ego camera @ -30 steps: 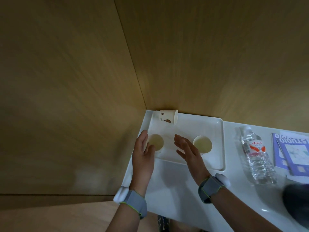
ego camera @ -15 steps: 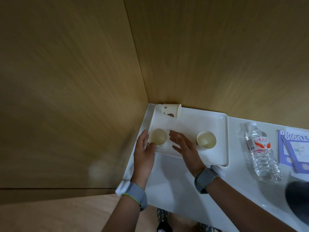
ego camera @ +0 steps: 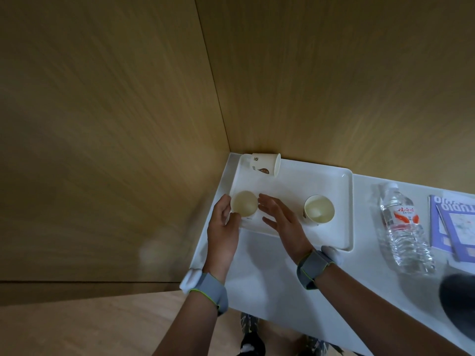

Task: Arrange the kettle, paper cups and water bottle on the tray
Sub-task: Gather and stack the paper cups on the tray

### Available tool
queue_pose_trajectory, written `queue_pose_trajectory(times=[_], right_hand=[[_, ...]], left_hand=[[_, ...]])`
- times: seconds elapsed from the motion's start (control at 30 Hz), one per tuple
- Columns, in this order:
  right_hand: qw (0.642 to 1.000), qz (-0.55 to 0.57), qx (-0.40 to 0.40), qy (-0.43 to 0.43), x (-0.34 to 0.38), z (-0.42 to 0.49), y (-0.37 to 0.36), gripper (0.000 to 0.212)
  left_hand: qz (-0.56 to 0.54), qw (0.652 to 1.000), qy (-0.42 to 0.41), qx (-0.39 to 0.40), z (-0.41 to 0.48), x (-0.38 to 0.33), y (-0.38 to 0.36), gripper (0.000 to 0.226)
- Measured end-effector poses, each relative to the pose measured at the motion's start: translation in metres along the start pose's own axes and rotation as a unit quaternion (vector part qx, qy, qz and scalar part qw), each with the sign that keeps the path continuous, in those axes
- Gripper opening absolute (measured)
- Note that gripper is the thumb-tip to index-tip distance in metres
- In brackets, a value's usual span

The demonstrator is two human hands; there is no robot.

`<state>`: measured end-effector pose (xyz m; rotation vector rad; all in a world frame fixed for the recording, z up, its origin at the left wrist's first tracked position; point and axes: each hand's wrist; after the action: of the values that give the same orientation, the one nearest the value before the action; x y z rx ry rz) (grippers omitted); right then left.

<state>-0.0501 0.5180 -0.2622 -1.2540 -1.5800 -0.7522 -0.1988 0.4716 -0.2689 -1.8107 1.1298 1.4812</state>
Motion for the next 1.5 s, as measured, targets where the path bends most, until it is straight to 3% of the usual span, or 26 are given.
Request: queue_pose_trajectory(times=[0.13,0.3,0.53,0.83,1.03,1.5], right_hand=[[1.0,-0.004,0.002,0.015,0.004,-0.003,0.001,0.04],[0.998,-0.006,-0.011,0.054,0.016,-0.007,0.007,0.058],[0.996,0.026,-0.041,0.07,0.04,-0.013,0.021,0.035],[0.989,0.096,-0.085,0.076,0.054,-0.027,0.059,0.044],[0.982,0.127,-0.103,0.095,0.056,-0.038,0.085,0.057],[0.979,0.1,-0.142,0.107,0.048,-0.055,0.12,0.052]], left_hand=[[0.007,1.0,-0.009,-0.006,-0.001,-0.003,-0.001,0.048],[0.022,0.999,-0.034,0.004,0.0,-0.017,-0.008,0.046],[0.03,0.997,-0.057,0.038,-0.003,-0.046,-0.026,0.05],[-0.009,0.993,-0.08,0.083,-0.017,-0.073,-0.06,0.044],[0.008,0.99,-0.092,0.103,-0.026,-0.078,-0.085,0.053],[-0.005,0.986,-0.08,0.147,-0.039,-0.077,-0.119,0.046]])
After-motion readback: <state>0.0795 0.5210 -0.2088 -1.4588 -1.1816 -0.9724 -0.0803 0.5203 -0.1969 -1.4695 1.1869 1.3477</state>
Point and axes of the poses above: each hand's wrist, its own z-axis towards the middle knuckle, its own y-axis out of the back of the hand, x = y × z, and after that the axes turned 2 degrees about -y, right-handed
